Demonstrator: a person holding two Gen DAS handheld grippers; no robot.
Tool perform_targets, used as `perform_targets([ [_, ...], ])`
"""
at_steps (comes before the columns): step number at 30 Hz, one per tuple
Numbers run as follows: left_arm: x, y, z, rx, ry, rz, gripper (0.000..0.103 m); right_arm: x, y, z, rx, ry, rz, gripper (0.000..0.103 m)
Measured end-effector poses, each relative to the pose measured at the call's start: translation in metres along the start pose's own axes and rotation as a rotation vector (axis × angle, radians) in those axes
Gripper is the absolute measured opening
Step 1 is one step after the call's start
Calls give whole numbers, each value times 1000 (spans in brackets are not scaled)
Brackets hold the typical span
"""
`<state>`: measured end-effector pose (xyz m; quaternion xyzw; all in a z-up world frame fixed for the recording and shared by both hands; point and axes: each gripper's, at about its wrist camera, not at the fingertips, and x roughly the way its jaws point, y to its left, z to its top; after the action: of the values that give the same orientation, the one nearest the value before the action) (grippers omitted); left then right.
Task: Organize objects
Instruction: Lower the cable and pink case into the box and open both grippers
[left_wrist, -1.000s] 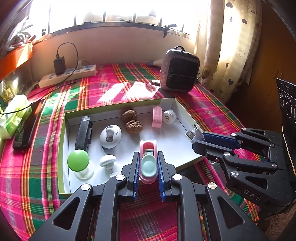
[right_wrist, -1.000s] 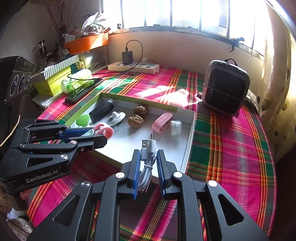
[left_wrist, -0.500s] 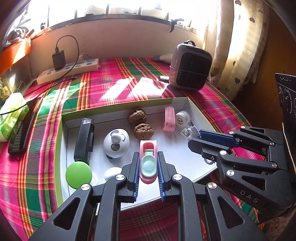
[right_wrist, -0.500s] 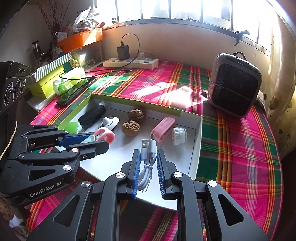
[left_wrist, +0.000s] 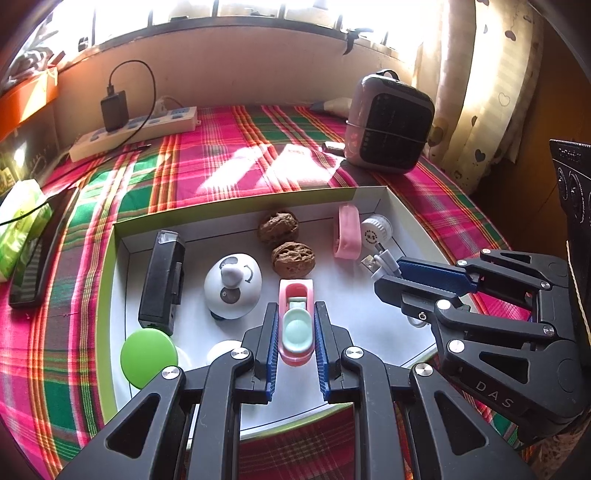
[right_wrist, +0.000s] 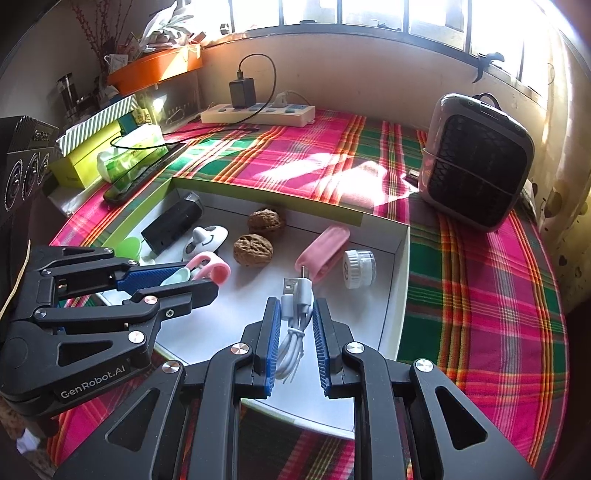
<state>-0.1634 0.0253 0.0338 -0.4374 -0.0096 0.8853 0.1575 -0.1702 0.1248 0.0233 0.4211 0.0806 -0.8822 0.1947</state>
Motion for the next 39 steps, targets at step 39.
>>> perform_targets([
  [39, 10, 0, -2, -13, 30, 48, 26, 11, -2, -5, 26, 52, -29, 30],
])
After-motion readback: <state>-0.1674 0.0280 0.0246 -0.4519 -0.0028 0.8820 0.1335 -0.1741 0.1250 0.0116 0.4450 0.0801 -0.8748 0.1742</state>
